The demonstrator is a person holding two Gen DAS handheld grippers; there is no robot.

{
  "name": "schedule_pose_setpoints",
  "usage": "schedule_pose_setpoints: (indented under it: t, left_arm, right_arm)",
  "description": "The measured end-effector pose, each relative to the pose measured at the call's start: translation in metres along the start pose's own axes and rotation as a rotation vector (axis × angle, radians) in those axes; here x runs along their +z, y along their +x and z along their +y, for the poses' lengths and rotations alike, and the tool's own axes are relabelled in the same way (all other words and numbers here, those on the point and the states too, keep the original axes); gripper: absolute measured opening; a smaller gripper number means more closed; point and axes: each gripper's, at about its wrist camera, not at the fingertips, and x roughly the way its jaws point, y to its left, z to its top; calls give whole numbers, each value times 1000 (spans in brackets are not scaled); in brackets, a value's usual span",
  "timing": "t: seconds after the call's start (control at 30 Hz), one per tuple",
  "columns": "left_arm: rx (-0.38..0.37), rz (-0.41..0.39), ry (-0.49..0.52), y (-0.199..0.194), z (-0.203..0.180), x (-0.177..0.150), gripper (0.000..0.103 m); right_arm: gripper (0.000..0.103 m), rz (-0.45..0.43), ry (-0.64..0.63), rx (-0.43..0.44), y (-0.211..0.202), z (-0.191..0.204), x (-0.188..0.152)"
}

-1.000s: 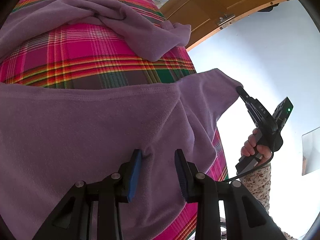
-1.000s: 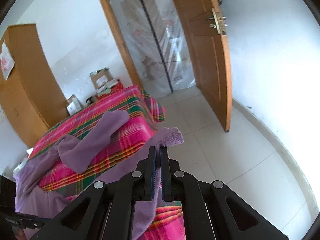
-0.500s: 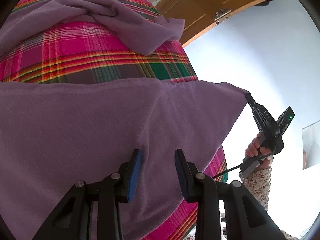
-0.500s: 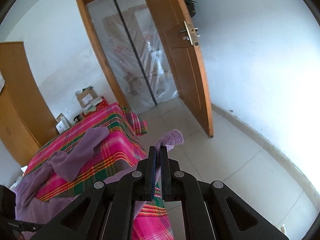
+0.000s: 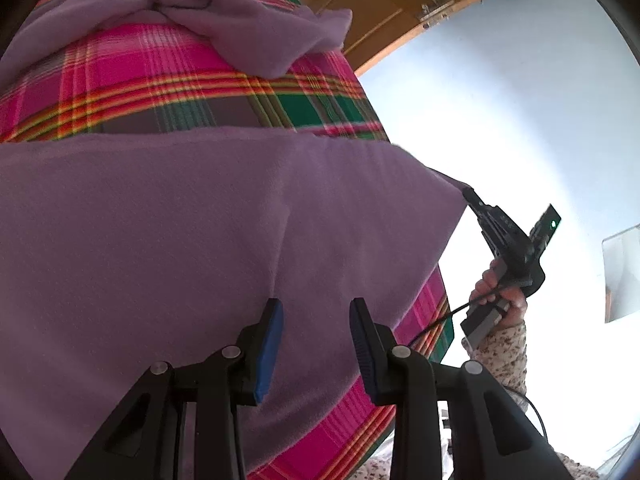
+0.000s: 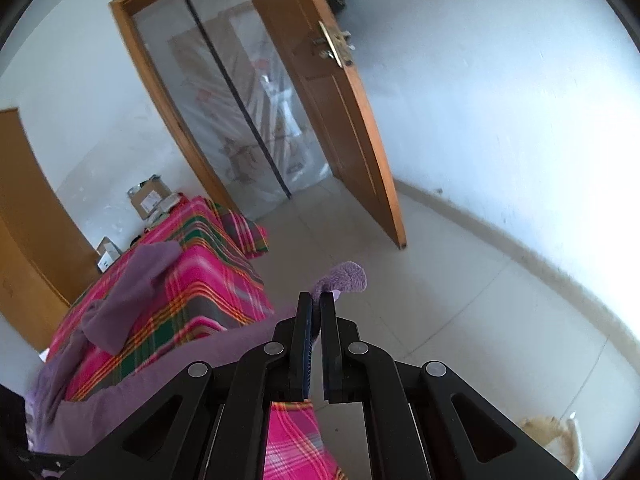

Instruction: Fold clothes

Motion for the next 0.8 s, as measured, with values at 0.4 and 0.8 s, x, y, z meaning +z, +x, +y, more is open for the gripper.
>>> schedule_pose_setpoints:
  t: [0.4,0.8]
  left_arm:
    - [0,6,13,-2,-4,-14,35]
    - [-4,-53,1,-31,3,-32,35]
  right_arm:
    - [4,106,101,1,20,-25,-16]
    - [9,167,138,-41,23,-27,-23]
